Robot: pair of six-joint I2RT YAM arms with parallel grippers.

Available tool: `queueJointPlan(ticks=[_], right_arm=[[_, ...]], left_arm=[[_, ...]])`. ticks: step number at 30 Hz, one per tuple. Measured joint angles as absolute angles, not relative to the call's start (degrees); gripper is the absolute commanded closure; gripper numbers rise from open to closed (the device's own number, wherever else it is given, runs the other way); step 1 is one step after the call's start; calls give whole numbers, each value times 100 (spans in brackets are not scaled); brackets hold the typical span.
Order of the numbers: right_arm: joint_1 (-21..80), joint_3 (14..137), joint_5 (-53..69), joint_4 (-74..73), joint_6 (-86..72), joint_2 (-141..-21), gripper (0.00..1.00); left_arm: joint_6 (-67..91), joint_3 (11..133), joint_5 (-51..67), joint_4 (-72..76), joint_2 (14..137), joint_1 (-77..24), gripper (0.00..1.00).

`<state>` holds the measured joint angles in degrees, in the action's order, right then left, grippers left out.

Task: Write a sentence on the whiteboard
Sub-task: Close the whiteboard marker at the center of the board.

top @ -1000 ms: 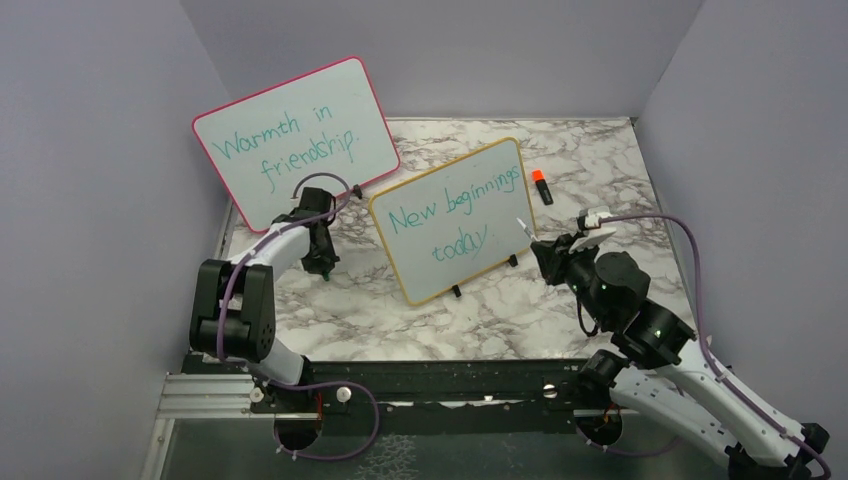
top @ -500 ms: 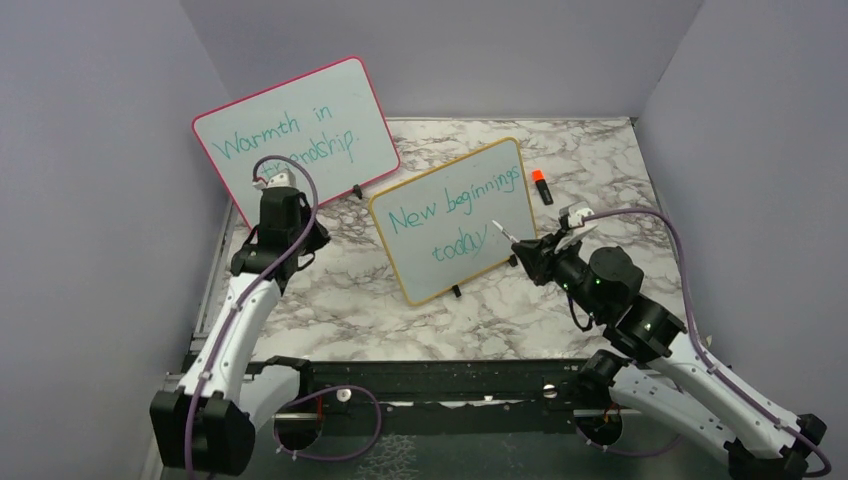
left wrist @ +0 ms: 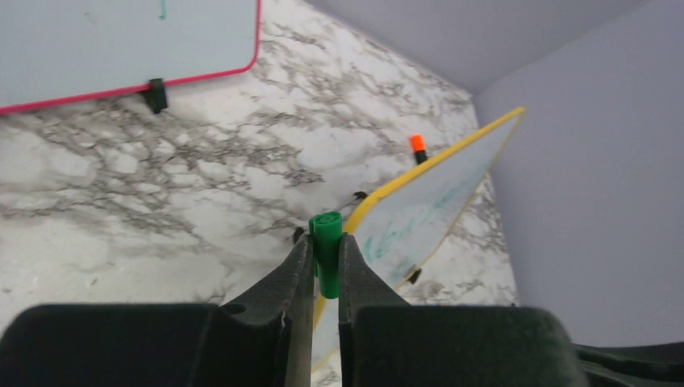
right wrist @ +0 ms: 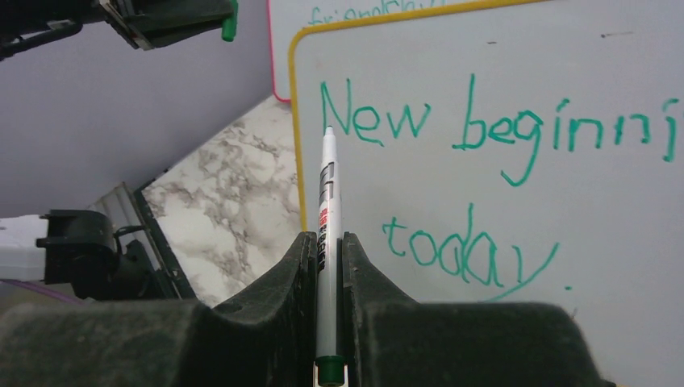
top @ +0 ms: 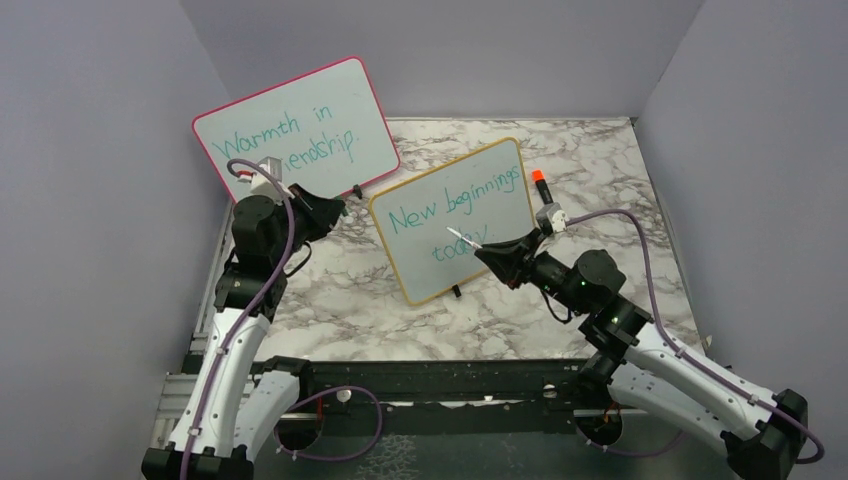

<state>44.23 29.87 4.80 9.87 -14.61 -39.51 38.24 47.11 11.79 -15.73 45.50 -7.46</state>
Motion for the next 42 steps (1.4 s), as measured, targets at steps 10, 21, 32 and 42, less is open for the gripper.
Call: queueJointPlan(ticks=[10,21,32,42], right_arm=[[4584,2611,965,3573,-2034,-4875,100],[5242,2582,775,5111,-2014,-5876,100],[5358,2582,311,5463,-1776,-5937,99],[5358,2582,224,5492,-1708,-6045,100]], left_arm=[[4923,4285,1944,156,4160,-854,100],[5387,3839,1223,1109,4331,-2451,100],[5749,3457,322,1754,4403,-3083,100],[6222,3330,-56,1922,4414,-3159,100]])
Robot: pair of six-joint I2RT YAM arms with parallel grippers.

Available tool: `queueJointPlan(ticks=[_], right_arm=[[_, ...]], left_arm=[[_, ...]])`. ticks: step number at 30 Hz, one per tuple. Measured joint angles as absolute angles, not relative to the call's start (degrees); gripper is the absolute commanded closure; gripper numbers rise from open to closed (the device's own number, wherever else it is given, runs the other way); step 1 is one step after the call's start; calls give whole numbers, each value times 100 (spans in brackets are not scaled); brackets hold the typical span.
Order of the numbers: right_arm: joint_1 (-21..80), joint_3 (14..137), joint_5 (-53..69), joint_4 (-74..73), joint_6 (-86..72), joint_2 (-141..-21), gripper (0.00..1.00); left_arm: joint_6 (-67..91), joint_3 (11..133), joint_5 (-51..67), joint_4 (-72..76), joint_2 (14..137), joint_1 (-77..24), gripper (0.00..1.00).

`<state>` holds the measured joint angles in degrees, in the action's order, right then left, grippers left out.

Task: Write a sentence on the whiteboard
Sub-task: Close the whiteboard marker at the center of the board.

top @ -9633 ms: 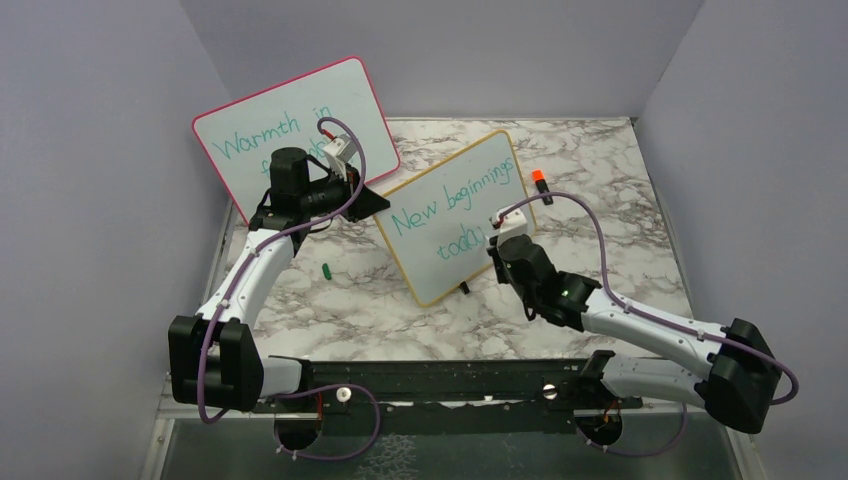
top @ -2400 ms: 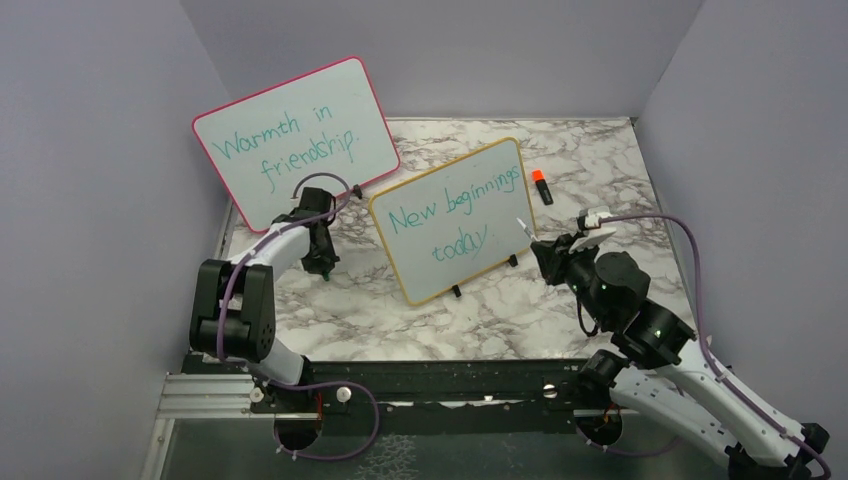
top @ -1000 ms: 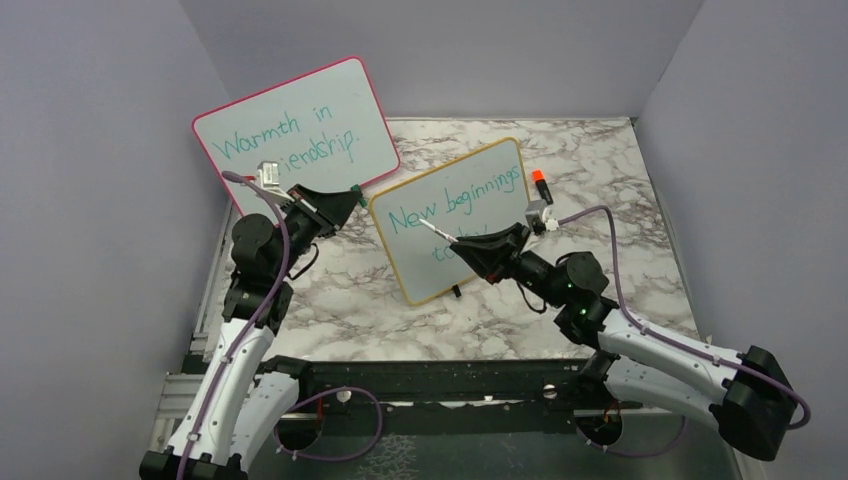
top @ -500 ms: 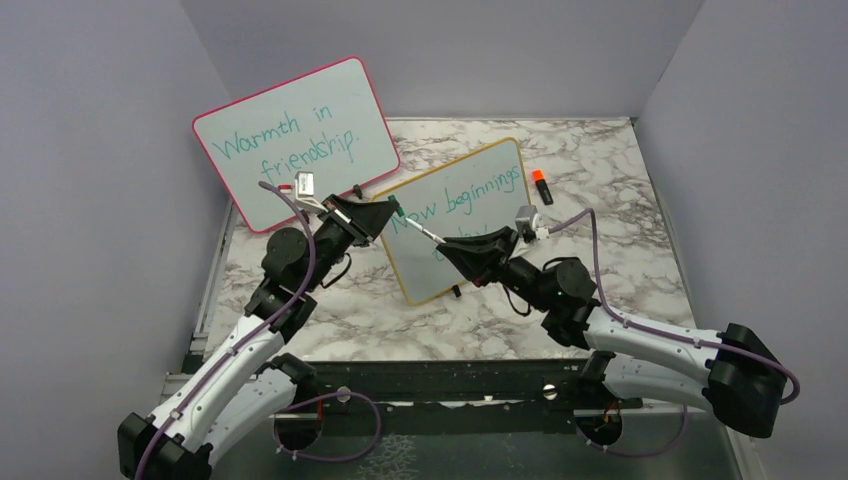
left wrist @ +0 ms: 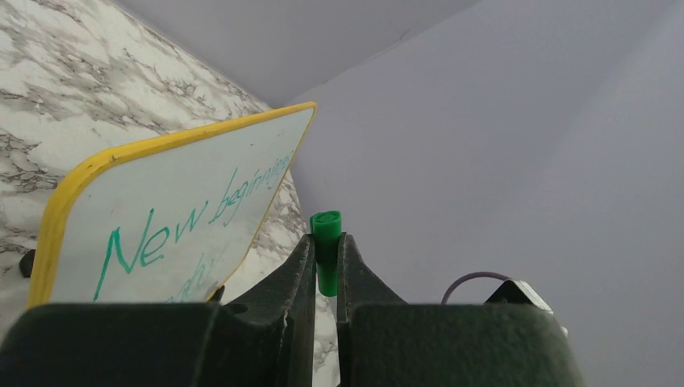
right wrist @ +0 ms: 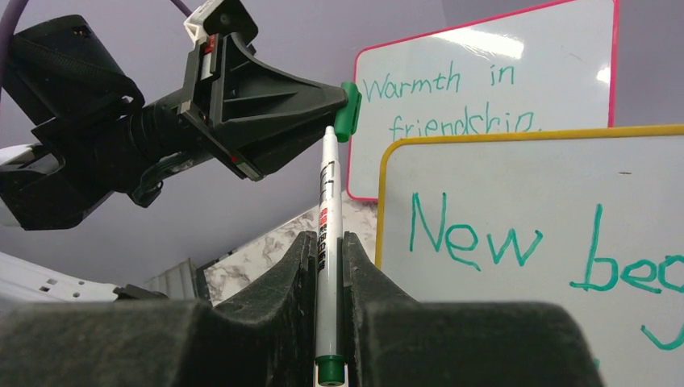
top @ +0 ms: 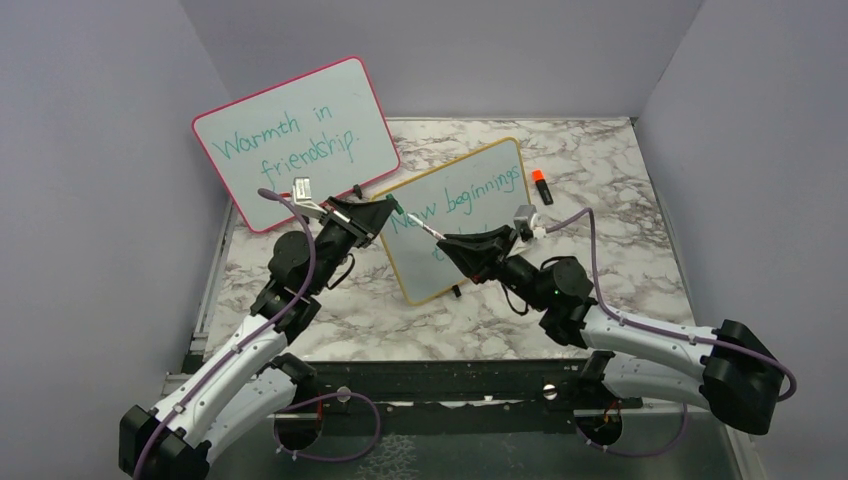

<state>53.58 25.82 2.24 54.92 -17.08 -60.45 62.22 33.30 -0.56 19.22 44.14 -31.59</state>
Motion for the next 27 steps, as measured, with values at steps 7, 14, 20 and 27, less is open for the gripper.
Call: queueJointPlan(ticks=[7,14,20,27], right_arm=[[5358,2582,224,5481,-1708,-6200,99],[5360,2591,224,5481,-1710,-6250,100],[5367,2598,222,5505,-1710,-6285,100],[5367,2600,209,5566,-1710,-6313,99]], left_arm=[[6591,3267,-200,1922,4414,-3164,100],[6711,3267,-200,1922,4414,-3164,100],[6755,3267,-187,1922,4480,-3164,100],[6772,3267,-174,1925,4506,-3164,100]])
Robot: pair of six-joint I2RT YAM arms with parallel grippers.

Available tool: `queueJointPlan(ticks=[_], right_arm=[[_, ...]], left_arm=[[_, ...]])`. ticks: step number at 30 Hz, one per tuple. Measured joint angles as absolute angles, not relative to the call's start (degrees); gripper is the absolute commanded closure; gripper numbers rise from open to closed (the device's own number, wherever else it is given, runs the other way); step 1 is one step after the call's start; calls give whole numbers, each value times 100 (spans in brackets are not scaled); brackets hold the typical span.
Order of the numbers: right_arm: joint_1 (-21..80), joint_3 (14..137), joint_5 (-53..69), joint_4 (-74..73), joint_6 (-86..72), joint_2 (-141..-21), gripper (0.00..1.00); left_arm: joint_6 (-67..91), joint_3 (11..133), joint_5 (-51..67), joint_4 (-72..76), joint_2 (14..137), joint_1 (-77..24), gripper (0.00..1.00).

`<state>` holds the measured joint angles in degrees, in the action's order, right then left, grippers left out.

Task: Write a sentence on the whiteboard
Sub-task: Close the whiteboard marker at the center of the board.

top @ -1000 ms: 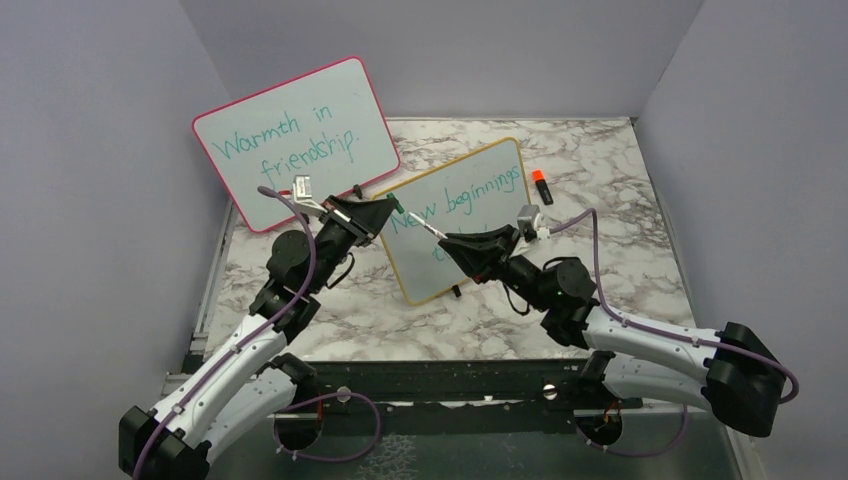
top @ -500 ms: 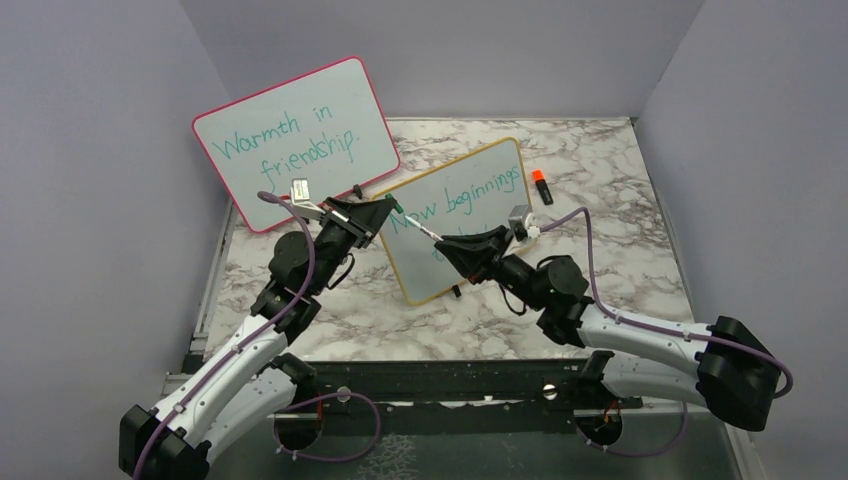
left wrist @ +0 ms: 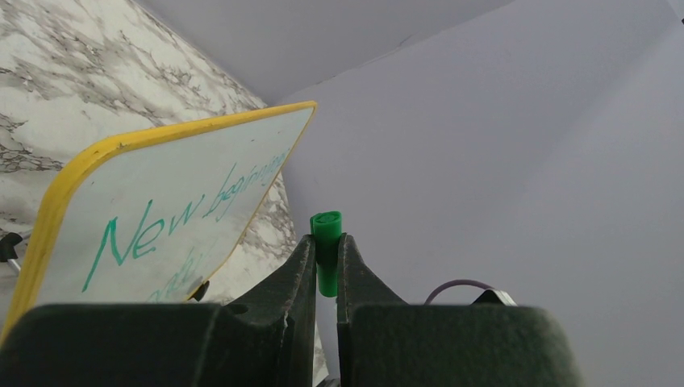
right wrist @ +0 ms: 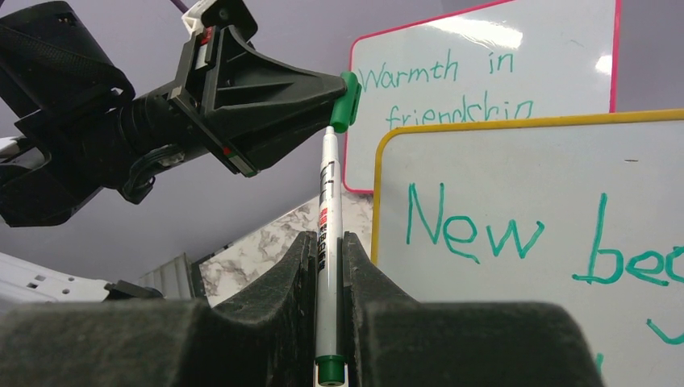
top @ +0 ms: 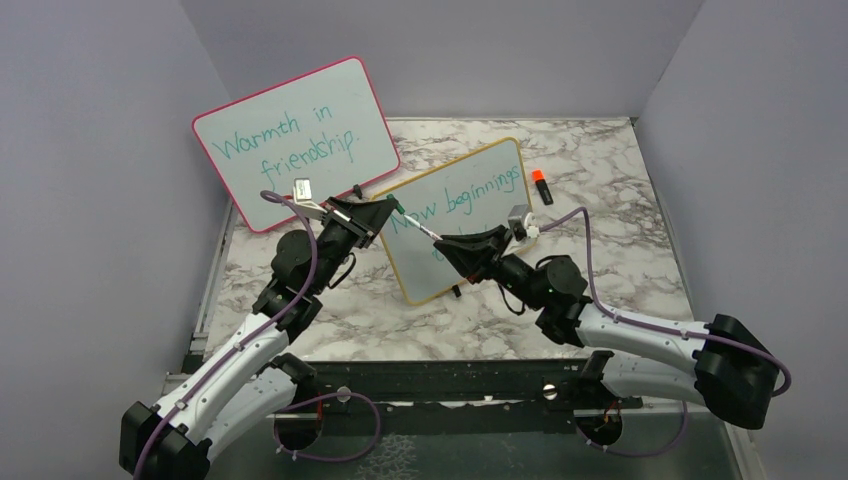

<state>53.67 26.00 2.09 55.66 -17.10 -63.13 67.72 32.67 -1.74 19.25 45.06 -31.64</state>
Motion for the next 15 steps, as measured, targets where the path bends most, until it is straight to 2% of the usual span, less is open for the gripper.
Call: queueJointPlan(ticks=[15], right_arm=[[5367,2600,-3,5616,-1712,-6425,100]], left_arm=[[6775,3267,-130,1925,4506,-3164,100]])
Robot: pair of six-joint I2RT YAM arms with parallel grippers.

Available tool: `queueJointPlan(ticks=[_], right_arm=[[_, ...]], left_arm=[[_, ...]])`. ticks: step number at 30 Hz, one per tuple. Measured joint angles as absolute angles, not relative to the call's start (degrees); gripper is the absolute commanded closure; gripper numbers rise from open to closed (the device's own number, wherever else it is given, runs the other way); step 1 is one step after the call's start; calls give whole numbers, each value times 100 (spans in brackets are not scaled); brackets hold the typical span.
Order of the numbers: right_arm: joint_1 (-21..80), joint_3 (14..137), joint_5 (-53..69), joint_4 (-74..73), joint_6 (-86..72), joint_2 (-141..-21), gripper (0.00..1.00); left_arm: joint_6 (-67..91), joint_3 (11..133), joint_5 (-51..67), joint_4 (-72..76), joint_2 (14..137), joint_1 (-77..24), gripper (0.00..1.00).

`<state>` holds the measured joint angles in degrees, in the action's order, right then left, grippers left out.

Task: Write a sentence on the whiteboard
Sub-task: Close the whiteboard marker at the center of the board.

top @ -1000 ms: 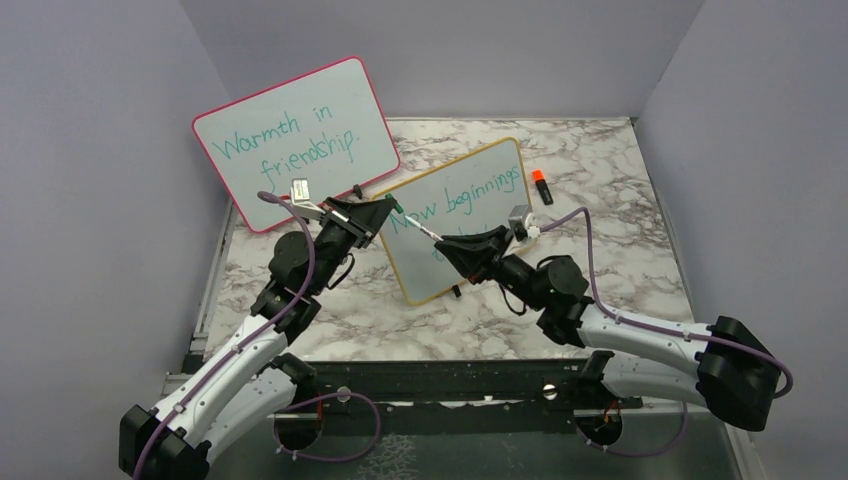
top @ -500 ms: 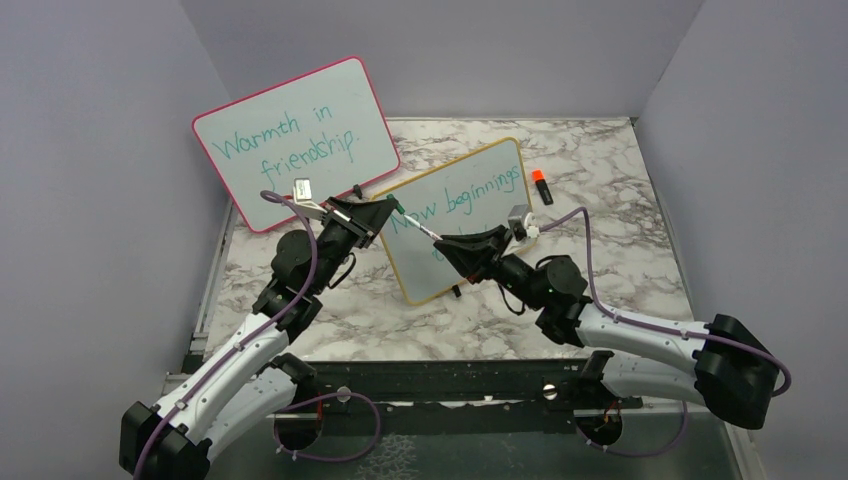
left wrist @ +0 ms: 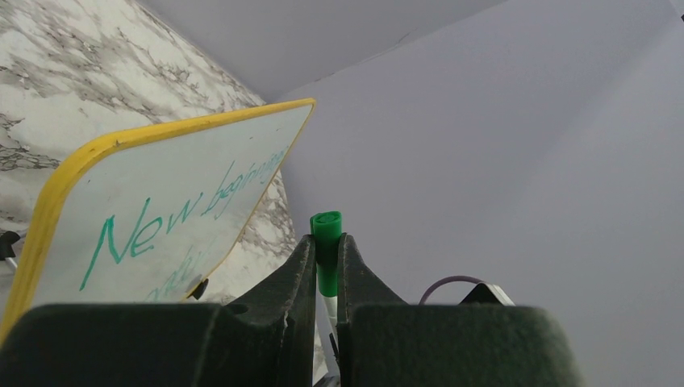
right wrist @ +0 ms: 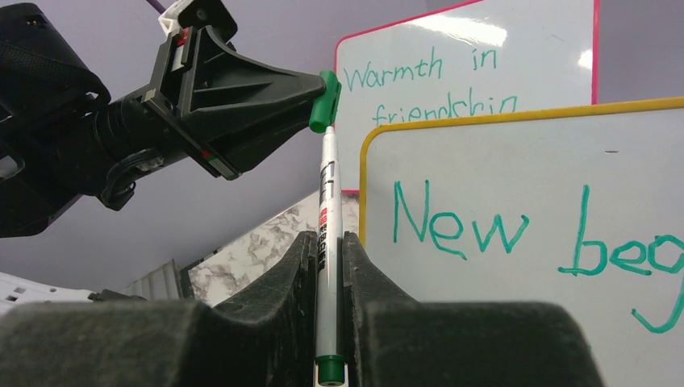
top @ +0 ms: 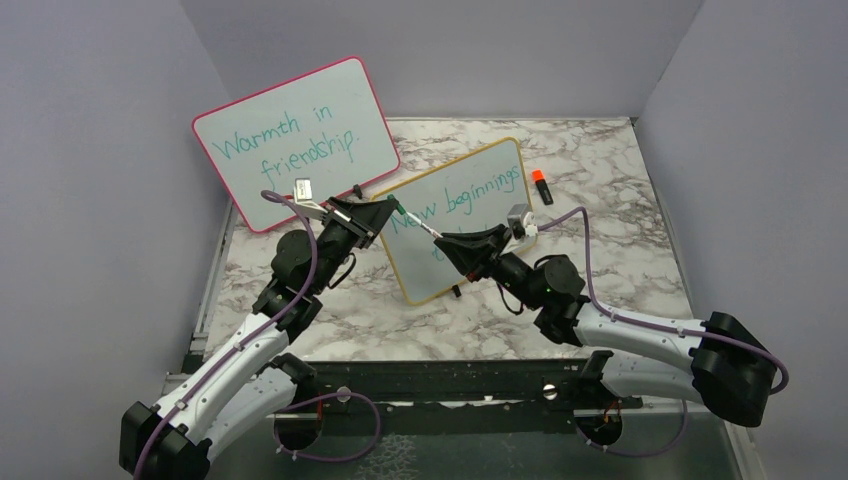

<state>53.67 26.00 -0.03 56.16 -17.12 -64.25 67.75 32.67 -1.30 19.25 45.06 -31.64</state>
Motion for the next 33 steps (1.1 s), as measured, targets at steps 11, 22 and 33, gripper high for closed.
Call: queueJointPlan(ticks=[11,22,33], right_arm=[[5367,2613,-12,5610,-1723,-6425,100],[5367,2694,-12,5542,-1796,-6425,100],[5367,2716,-12,5441,-1824,-6455,99]], left_arm=[[6781,3267,-110,1925,4508,-3164,100],[6781,3269,-137,1966,4508,-3164,100],[6775,3293,-178,1966,4508,-3164,100]])
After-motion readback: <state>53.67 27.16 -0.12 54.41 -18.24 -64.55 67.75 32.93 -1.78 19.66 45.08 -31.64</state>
